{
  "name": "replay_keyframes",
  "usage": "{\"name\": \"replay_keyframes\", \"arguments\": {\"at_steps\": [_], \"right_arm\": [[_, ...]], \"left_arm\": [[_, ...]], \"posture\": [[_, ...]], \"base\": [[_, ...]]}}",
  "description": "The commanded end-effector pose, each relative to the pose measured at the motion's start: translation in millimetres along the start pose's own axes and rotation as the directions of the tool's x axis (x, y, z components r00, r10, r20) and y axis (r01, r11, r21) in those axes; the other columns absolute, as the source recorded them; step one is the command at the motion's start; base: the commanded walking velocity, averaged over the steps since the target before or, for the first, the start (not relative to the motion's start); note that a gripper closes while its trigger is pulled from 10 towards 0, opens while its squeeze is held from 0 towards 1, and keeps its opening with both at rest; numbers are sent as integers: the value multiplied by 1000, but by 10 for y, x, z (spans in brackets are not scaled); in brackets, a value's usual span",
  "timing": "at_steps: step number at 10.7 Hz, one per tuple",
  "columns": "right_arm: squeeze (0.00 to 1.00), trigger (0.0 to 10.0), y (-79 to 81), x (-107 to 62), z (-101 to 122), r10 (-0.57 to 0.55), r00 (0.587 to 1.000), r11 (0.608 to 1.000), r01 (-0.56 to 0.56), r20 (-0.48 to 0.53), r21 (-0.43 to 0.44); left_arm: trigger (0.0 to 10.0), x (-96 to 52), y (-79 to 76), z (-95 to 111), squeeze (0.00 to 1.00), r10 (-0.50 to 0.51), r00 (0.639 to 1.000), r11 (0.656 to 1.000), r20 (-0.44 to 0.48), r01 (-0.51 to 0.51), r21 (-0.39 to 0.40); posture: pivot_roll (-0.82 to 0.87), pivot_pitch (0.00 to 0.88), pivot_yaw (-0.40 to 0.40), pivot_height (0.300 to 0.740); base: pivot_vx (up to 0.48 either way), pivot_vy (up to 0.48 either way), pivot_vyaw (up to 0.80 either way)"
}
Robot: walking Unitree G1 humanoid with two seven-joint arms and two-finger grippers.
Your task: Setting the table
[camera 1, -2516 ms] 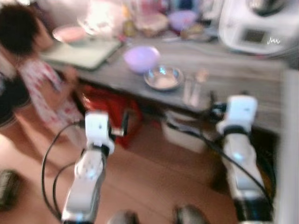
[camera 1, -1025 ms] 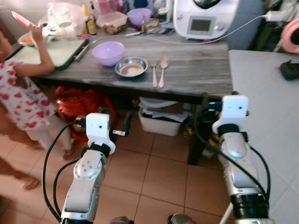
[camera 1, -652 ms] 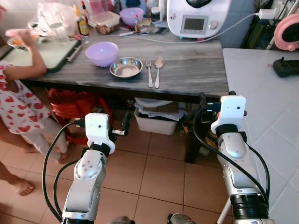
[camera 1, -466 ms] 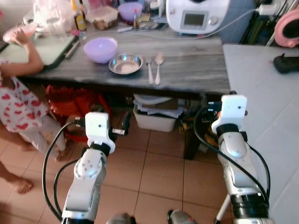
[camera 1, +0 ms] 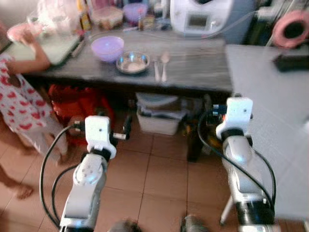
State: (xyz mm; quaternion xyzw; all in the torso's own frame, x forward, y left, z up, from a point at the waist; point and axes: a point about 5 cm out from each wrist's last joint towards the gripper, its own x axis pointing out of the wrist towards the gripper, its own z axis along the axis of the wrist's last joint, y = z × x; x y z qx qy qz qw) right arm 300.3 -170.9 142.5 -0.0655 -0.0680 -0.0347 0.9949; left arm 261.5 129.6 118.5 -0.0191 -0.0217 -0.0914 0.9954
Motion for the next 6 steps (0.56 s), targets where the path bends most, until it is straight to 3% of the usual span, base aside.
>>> {"name": "replay_keyframes", "arguments": {"at_steps": [1, 2, 4, 6], "right_arm": [[0, 10000, 4, 34, 21, -5, 1000, 1000, 5, 0, -1], [0, 10000, 10, 44, 31, -1, 1000, 1000, 1, 5, -4], [0, 10000, -15, 57, 24, -18, 1000, 1000, 18, -2, 4], [0, 10000, -5, 36, -8, -17, 1000, 1000, 17, -16, 8]], "left_arm": [[10000, 16, -18, 49, 0, -23, 1000, 1000, 21, 23, 0], [10000, 20, -37, 64, 0, -38, 999, 999, 27, 39, -5], [10000, 2, -38, 69, 0, -35, 999, 999, 27, 35, -12], [10000, -24, -29, 64, 0, -40, 999, 999, 22, 41, -8]], "posture": [[-27, 39, 70, 740], [-27, 39, 70, 740], [-20, 50, 73, 740], [-17, 55, 76, 740]], "base": [[0, 0, 0], [0, 0, -469], [0, 0, 0], [0, -414, -631]]}}
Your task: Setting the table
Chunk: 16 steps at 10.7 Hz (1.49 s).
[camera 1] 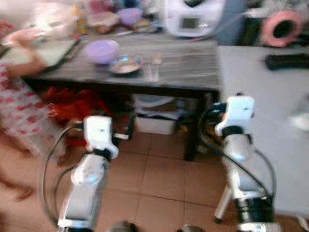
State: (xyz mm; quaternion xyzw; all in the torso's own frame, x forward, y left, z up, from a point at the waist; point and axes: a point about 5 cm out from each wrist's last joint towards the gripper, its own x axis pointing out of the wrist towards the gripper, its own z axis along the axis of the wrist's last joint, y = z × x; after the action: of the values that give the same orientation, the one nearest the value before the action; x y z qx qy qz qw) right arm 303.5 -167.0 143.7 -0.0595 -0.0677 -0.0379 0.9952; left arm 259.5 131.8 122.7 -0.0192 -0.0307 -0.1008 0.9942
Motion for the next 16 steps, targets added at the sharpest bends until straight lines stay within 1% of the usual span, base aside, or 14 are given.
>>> {"name": "replay_keyframes", "arguments": {"at_steps": [1, 2, 6, 7, 10, 13, 16], "right_arm": [[0, 10000, -37, 0, -20, -8, 1000, 1000, 8, -15, -2], [0, 10000, -36, -6, -21, -7, 1000, 1000, 7, -16, -2], [0, 10000, -26, -35, -39, 3, 1000, 1000, -3, -28, -6], [0, 10000, -24, -35, -41, 3, 1000, 1000, -3, -29, -7], [0, 10000, -19, -8, -17, -8, 1000, 1000, 8, -27, -14], [0, 10000, -75, 27, -7, -33, 999, 999, 32, -27, -35], [0, 10000, -43, 18, 11, -27, 999, 999, 27, -21, -37]], "left_arm": [[10000, -4, -40, 22, 0, -21, 1000, 1000, 3, 22, -9], [10000, -10, -43, 25, 0, -24, 1000, 1000, 3, 24, -9], [10000, -39, -53, 18, 0, -21, 1000, 1000, -6, 21, -9], [10000, -40, -45, 4, 0, -12, 1000, 1000, -14, 11, -9], [10000, -42, -33, 29, 0, -11, 1000, 1000, -14, 11, 11], [10000, -53, -38, 27, 0, -15, 1000, 1000, -26, 16, 25], [10000, -39, -34, 34, 0, -13, 999, 999, -29, 14, 38]], "posture": [[-17, 59, 76, 740], [-18, 61, 77, 740], [-19, 72, 77, 740], [-19, 74, 78, 740], [-8, 88, 85, 740], [-3, 93, 95, 740], [-5, 98, 95, 740]], "base": [[0, -465, -800], [0, -465, -800], [0, -469, 0], [0, -251, 0], [0, 0, 0], [302, -324, 0], [346, -326, 0]]}}
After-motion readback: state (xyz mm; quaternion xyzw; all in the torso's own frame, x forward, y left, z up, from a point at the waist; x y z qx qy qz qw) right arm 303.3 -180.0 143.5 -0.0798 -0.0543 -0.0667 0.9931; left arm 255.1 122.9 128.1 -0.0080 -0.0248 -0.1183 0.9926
